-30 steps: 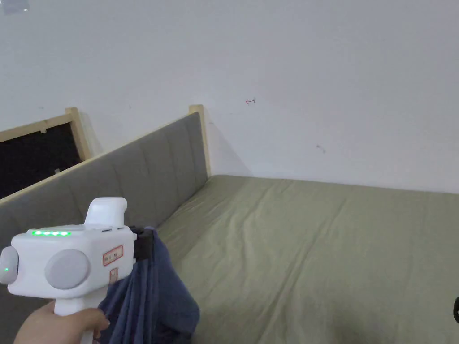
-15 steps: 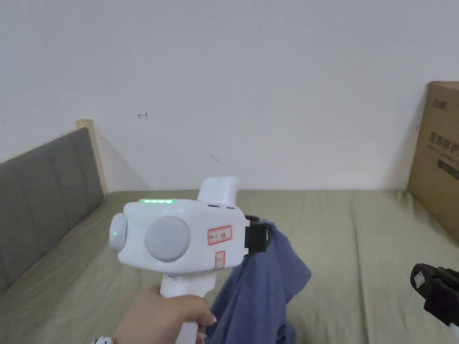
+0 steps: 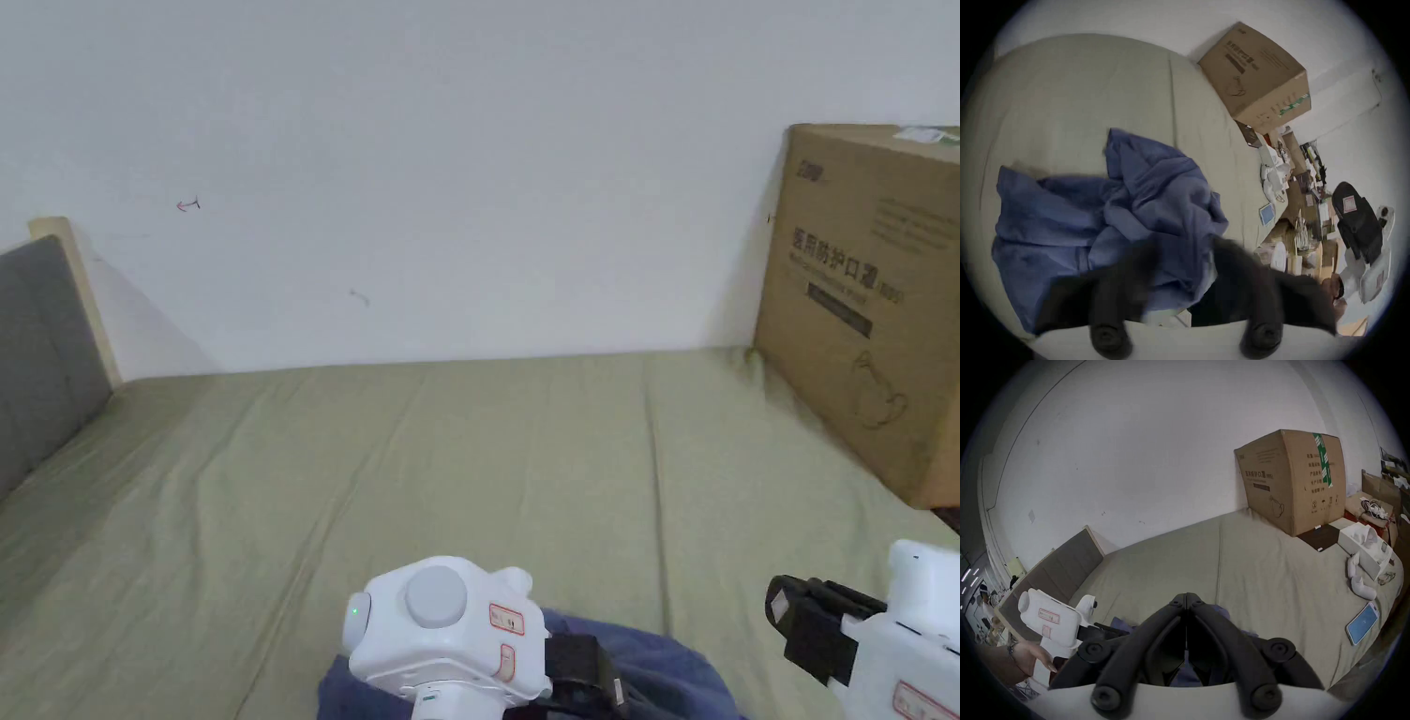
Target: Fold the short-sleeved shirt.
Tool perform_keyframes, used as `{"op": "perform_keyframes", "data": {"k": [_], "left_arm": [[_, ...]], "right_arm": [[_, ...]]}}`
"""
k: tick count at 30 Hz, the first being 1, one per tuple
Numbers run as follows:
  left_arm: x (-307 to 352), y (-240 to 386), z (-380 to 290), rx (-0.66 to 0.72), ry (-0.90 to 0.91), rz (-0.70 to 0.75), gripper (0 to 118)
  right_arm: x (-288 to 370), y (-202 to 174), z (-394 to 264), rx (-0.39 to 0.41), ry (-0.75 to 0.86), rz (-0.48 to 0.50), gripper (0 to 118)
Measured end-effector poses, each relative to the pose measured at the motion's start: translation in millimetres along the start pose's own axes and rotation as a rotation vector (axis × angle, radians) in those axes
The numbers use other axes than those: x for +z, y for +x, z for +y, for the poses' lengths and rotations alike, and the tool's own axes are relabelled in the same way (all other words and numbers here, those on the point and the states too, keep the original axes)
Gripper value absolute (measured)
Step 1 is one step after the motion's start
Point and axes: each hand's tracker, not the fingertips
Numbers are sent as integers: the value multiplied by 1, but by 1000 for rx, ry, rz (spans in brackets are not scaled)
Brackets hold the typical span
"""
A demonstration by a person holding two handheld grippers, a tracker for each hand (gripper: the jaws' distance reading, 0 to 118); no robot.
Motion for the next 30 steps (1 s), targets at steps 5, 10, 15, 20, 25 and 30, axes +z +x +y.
{"op": "perform_keyframes", "data": {"k": [5,10,15,20,25,30], "left_arm": [[51,-19,-11,-19,151,-17,107],[130,-54,-62,-79,656,175,107],[172,-72,-124,-73,832,341,33],[190,-103,-160,3,874,397,0],[194,-118,-166,45,792,434,0],[181,-130,-132,62,661,391,0]], "right_arm": [[-3,-4,0,7,-12,3,0],[5,-10,-1,26,36,11,0],[10,-14,-8,39,79,-14,0],[7,-15,-12,30,74,-26,0],[5,-17,-15,29,62,-25,0],[-1,-17,-17,34,46,-24,0]]}}
